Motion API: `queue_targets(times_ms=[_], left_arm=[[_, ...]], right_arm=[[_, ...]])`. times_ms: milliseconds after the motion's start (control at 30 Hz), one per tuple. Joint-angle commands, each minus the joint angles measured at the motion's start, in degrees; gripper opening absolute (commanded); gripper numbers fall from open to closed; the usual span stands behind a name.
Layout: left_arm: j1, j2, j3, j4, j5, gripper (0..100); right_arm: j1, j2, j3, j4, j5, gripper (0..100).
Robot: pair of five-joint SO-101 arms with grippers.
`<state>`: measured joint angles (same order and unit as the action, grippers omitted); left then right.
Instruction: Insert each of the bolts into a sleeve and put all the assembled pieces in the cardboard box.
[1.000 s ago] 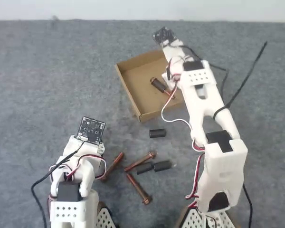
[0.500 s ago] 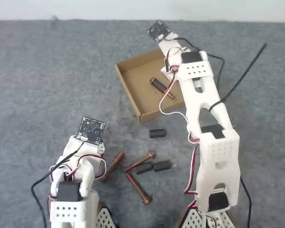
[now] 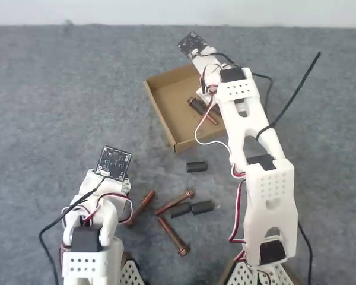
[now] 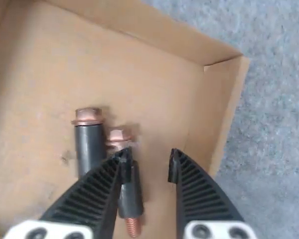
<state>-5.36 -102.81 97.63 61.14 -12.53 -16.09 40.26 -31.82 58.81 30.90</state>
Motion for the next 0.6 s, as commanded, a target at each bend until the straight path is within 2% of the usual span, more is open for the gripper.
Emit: queue_targets(times_ms=[0,267,567], left_arm=[[0.18,-1.23,-1.89,0.26,-0.53,2],[0.18,-1.23,-1.89,0.18,-0.53,2],[0.18,-1.23,-1.89,0.0,-0.53,2]], right_arm=[[3.74,-5.85,-3.69,-2.95,0.44,10.6],[8.75,-1.98,-3.69,-5.67,0.35,10.6],[8.84,5.05,-3.69,-5.85,0.26,10.5]])
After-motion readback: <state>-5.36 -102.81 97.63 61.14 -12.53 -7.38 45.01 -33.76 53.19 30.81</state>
